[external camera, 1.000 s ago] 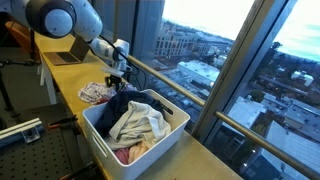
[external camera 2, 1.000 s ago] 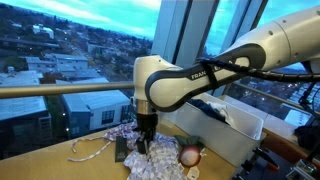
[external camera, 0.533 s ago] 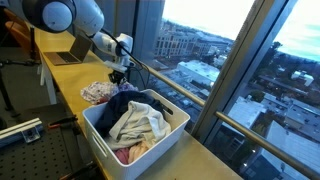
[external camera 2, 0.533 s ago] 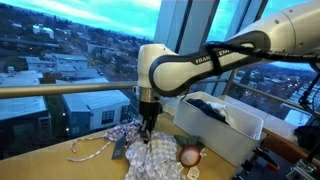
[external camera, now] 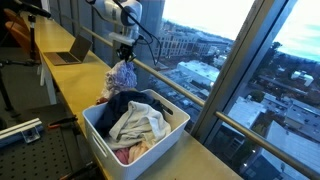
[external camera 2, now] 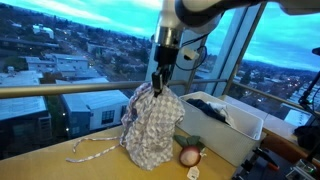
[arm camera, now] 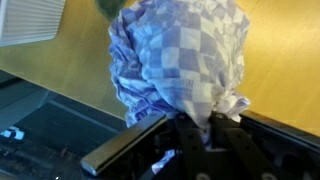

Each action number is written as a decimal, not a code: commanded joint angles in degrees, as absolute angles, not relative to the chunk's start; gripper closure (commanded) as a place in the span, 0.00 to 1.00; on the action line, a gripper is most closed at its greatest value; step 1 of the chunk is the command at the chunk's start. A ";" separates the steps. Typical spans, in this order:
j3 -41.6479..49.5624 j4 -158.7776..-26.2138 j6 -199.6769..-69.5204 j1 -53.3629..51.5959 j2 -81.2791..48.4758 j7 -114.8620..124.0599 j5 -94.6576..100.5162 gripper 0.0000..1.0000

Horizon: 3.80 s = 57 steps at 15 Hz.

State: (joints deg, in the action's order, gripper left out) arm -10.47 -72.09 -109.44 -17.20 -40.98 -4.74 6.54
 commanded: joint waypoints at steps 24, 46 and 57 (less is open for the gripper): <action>6.91 -86.21 -95.84 5.32 18.99 -6.49 -2.14 0.96; 2.81 -104.00 -101.67 -1.05 15.96 -7.88 -3.66 0.96; 2.95 -108.10 -106.50 0.81 8.98 -10.45 -0.69 0.96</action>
